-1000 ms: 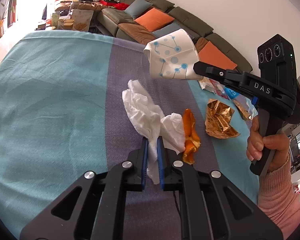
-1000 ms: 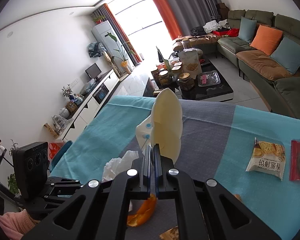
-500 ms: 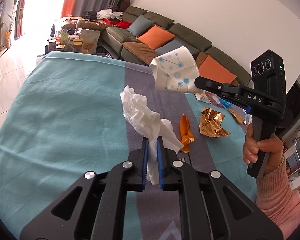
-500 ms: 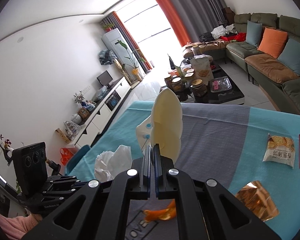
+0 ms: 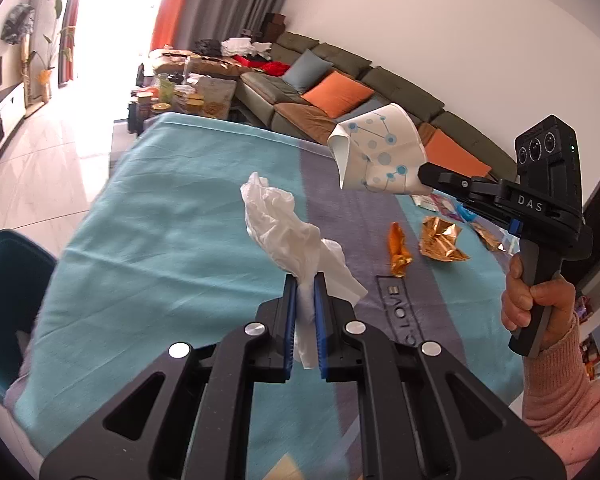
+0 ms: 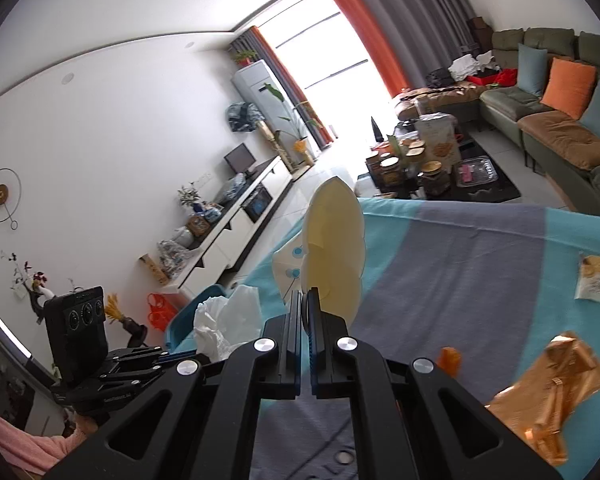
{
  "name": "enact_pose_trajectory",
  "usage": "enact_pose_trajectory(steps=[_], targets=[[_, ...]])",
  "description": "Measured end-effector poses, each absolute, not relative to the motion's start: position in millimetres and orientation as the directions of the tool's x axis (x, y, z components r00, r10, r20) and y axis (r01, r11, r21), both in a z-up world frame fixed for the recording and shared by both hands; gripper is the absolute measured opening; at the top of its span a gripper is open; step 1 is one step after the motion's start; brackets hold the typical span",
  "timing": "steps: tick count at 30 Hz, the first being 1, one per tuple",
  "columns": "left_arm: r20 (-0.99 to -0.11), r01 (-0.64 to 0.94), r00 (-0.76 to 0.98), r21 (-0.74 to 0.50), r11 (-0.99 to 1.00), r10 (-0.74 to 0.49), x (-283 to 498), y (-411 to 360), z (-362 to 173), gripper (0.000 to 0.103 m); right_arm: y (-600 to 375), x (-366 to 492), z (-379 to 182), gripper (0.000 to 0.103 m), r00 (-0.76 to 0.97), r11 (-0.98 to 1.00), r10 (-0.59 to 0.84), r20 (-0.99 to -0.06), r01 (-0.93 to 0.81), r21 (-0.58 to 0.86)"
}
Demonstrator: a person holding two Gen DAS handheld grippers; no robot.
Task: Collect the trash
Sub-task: 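Carry the tissue and paper cup with both tools over the teal bin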
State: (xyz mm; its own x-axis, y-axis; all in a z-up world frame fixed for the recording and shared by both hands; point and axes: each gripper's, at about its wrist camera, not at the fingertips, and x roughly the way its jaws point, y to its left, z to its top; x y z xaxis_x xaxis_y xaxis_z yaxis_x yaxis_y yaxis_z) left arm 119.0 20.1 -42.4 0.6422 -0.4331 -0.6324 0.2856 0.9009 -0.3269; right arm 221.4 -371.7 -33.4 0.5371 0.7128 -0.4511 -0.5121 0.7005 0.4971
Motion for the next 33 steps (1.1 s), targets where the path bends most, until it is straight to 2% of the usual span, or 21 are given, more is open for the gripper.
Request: enact_pose_trajectory(steps=[33], targets=[[-0.608, 0.073, 0.749, -0.318, 0.945, -0.263, 53, 131, -27, 0.009, -246, 217, -54, 0.002, 0.308, 0.542, 0.833, -0.46, -0.622, 0.564]])
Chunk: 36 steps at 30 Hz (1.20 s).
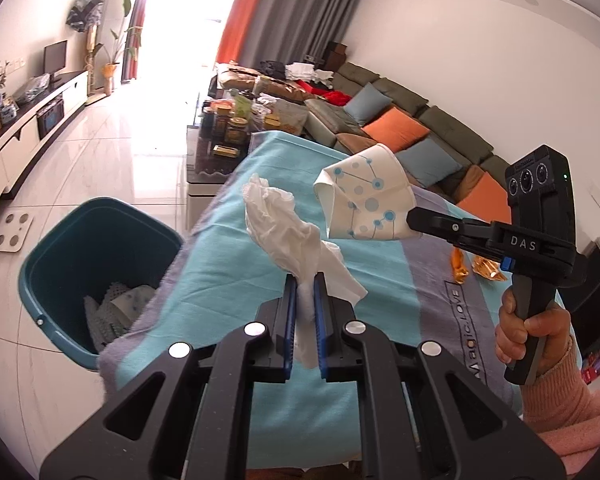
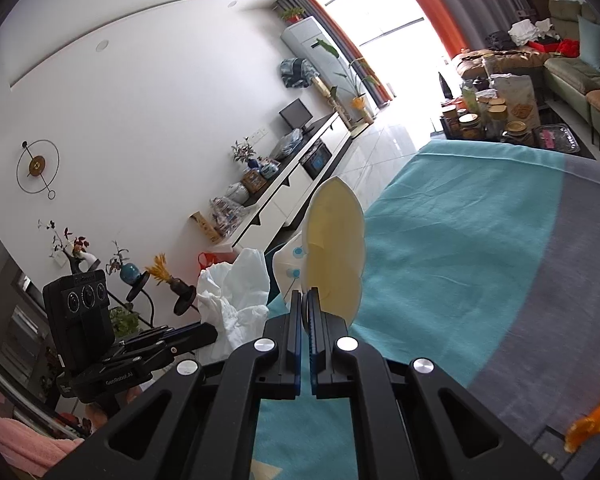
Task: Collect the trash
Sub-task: 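Carry the tissue and paper cup with both tools over the teal bin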
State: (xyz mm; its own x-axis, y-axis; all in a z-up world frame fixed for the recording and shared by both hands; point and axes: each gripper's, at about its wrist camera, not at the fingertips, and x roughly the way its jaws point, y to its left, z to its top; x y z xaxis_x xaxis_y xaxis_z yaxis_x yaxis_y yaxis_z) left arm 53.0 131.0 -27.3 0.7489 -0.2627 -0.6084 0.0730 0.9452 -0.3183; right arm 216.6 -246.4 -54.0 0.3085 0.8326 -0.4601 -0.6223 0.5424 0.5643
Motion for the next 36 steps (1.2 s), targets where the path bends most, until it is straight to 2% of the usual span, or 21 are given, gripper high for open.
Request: enact_pose_trajectory(steps=[36], targets=[[-0.645, -0.199, 0.764, -0.264, 0.944, -0.019, 40, 232, -25, 0.009, -117, 228, -59, 0.002, 0.138, 0.457, 0.839, -0.526, -0.705, 0.542]])
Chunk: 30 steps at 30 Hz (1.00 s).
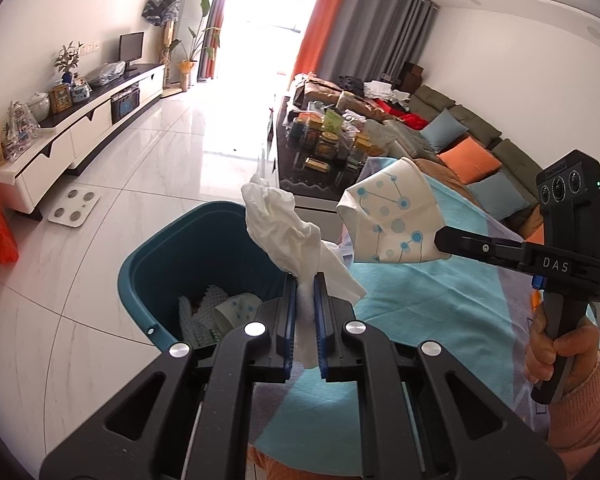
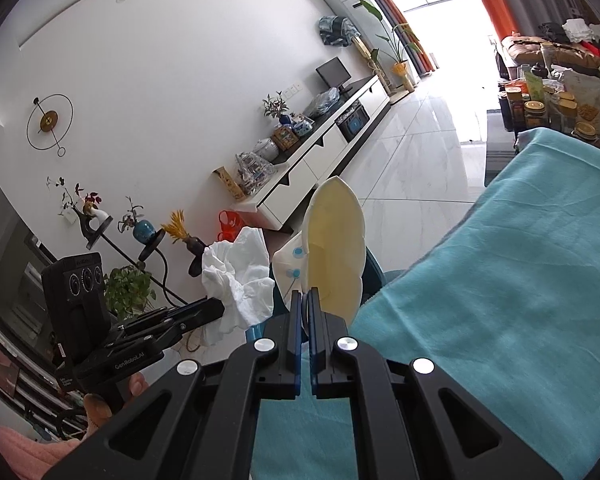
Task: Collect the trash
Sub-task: 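Carry the tissue and paper cup with both tools over the teal bin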
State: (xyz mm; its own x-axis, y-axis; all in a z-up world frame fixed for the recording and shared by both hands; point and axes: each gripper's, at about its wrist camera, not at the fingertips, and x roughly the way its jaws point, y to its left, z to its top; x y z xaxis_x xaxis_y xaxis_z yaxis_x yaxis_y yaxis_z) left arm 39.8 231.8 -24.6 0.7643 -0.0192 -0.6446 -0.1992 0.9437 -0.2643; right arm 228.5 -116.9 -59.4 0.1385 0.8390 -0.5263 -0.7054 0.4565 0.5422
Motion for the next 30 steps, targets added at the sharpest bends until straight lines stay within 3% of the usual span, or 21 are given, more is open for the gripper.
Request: enact_pose_trajectory(steps=[30], targets=[[-0.735, -0.306, 0.677, -0.242, 0.921, 0.032, 81, 256, -78, 0.009, -31, 229, -86, 0.002, 0.082, 0.5, 0.759, -0.646, -0.709, 0.498]])
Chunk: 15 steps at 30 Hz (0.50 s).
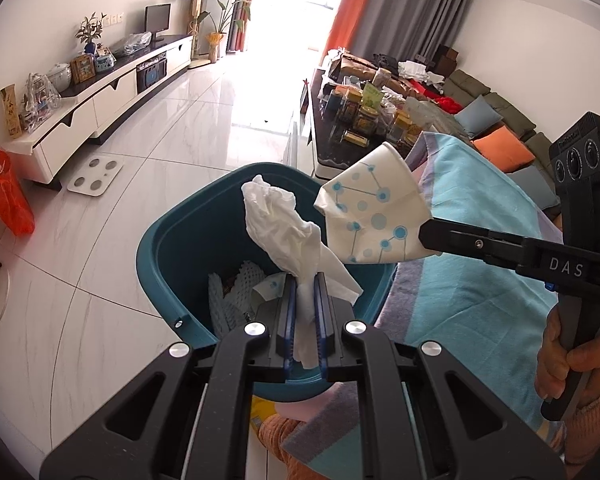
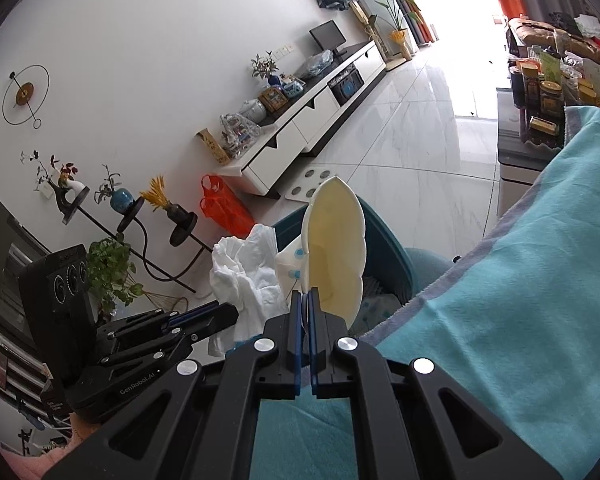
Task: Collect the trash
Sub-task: 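Carry the tissue and paper cup with both tools over the teal bin, then open both tools to drop the tissue and cup into the bin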
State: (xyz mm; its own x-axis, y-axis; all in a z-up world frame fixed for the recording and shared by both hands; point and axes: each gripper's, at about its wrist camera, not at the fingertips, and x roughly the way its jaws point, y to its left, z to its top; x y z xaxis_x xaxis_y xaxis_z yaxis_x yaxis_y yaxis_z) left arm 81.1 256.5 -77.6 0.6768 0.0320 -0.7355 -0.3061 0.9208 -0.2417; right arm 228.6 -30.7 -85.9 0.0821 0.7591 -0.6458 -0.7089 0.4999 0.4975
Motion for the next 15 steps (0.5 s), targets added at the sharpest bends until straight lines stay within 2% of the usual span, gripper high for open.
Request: enact_pose_trajectory(steps=[15], targets=[[-0.751, -0.328, 0.659, -0.241, 0.913, 0.038, 99, 262, -96, 0.009, -5, 226, -91, 0.002, 0.079, 0.519, 0.719, -0.691, -0.722, 0.457]])
